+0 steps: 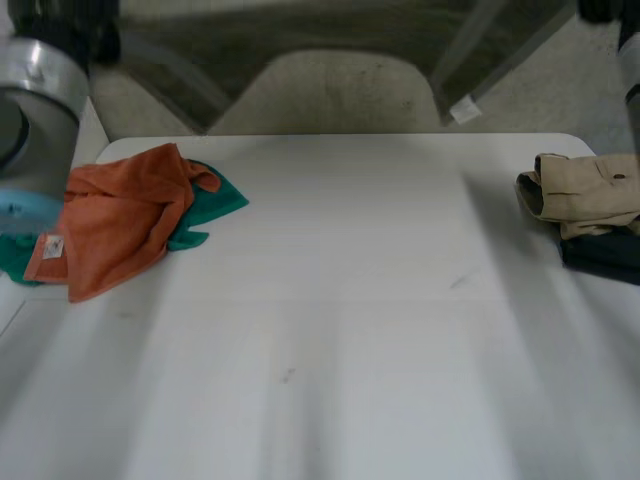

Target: Fold the laundry.

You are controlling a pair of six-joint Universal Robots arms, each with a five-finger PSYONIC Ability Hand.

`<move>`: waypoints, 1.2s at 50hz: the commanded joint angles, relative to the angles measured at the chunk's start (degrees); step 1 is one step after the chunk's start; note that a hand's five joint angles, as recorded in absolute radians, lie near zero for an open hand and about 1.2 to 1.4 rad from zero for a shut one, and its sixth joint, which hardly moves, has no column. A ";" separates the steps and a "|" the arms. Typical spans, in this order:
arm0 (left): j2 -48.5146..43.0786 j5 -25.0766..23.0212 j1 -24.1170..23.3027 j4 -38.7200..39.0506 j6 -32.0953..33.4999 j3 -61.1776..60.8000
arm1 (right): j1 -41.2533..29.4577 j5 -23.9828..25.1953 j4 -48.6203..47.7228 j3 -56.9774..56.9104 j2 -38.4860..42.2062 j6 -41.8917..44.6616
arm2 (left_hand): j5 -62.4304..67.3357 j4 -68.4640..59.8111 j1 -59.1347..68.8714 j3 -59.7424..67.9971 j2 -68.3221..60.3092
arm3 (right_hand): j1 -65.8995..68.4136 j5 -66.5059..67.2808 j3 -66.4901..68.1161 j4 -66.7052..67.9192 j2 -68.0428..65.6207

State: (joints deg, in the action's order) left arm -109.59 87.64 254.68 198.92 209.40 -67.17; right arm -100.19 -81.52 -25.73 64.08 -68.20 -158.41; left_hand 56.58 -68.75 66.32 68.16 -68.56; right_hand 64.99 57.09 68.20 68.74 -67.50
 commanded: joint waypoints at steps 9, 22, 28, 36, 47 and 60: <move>-3.42 -9.50 2.75 6.38 0.57 -33.37 | 1.13 4.52 6.04 23.71 3.42 7.24 | 13.42 -11.25 13.68 11.84 -11.44 | 15.01 12.91 11.80 11.26 -12.50; -10.03 -12.58 7.41 11.40 -0.48 -36.37 | 5.09 4.96 7.71 26.62 6.50 9.44 | -5.70 7.87 -5.44 -7.28 7.69 | 15.01 12.91 11.80 11.26 -12.50; -9.67 -11.26 7.33 11.31 -4.26 -35.14 | 5.18 4.88 7.89 26.80 6.41 8.83 | -24.07 26.24 -23.81 -25.65 26.05 | 15.01 12.91 11.80 11.26 -12.50; -11.52 -8.89 7.50 8.85 -7.08 -33.29 | 5.53 4.88 7.98 26.80 6.33 9.00 | -24.74 26.91 -24.48 -26.32 26.73 | 15.01 12.91 11.80 11.26 -12.50; -13.45 -8.89 9.87 7.09 -2.34 -31.09 | 6.15 4.88 8.94 25.92 6.33 9.09 | -22.73 24.90 -22.47 -24.31 24.71 | 15.01 12.91 11.80 11.26 -12.50; -3.53 -15.12 10.58 -1.24 0.04 -36.27 | 5.62 6.90 18.69 25.65 4.22 13.74 | 13.42 -11.25 13.68 11.84 -11.44 | 15.01 12.91 11.80 11.26 -12.50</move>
State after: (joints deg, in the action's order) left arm -120.00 76.30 265.22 203.85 209.69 -99.78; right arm -94.32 -76.15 -13.14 89.73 -62.10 -148.61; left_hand 56.49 -68.69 66.09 68.14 -68.41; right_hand 64.99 57.09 68.20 68.76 -67.50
